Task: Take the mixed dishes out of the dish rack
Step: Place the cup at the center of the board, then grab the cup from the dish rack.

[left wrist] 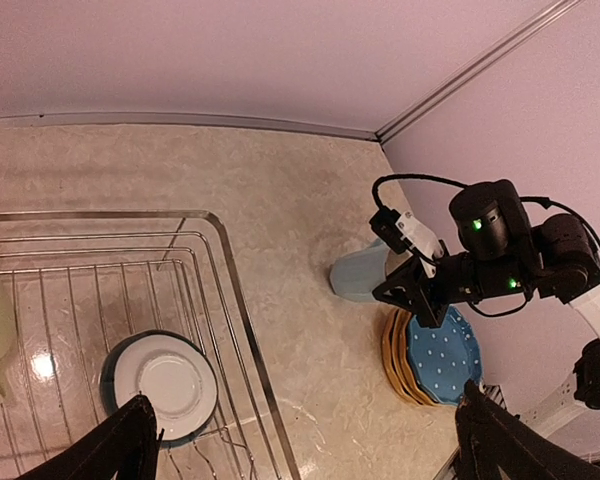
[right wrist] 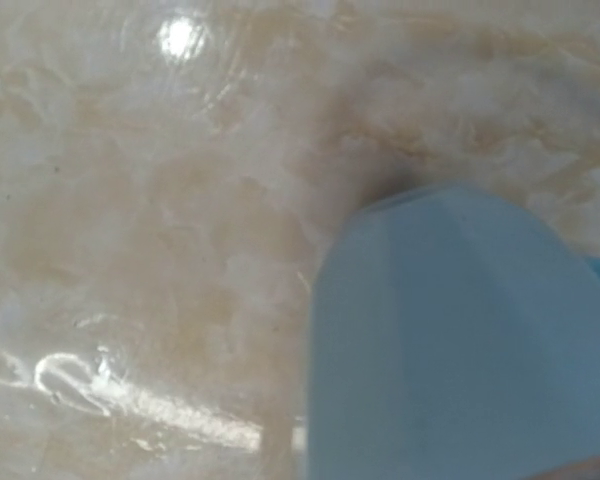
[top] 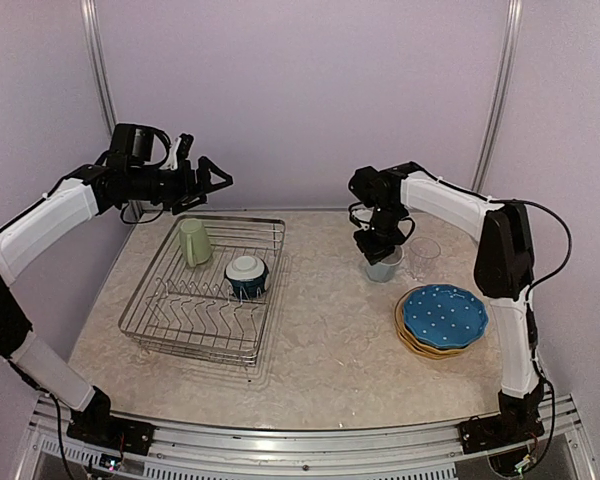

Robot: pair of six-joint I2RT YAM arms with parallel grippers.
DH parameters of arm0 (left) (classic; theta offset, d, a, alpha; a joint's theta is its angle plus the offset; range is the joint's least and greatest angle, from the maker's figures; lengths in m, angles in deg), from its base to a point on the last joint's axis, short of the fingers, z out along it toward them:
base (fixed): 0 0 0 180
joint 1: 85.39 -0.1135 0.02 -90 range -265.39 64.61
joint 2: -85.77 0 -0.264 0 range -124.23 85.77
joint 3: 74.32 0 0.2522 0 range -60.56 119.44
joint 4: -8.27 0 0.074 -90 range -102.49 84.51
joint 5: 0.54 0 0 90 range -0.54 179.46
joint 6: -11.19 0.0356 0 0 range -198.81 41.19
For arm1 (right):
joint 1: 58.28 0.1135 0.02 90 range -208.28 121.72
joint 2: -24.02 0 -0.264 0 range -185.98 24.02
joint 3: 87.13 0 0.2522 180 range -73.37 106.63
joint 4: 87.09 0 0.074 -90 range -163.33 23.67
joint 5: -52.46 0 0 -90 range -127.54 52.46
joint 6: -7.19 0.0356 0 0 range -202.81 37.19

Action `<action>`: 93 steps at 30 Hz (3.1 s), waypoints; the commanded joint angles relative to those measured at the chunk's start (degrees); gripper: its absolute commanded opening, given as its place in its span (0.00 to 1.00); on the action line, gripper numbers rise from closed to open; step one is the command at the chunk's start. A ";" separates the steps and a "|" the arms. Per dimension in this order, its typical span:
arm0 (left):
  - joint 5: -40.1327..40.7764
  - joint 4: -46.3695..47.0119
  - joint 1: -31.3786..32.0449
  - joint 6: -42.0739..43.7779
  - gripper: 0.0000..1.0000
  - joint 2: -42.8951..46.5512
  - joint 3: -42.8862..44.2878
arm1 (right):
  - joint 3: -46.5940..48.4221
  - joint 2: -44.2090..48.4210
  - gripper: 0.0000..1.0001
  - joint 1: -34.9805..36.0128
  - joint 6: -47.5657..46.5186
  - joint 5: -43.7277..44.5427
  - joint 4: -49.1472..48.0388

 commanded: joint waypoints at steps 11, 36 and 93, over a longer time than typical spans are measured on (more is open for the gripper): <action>8.37 -9.58 -0.29 1.04 0.99 -2.92 7.18 | 2.27 -1.03 0.41 -0.50 0.43 -0.49 -1.10; 31.84 -25.40 -1.97 8.82 0.98 -18.43 18.53 | -26.82 31.96 0.90 2.28 8.02 -0.03 -27.13; 28.85 -25.95 -5.03 9.03 0.14 -35.25 21.37 | -47.17 48.03 0.95 2.58 14.20 -3.34 -41.57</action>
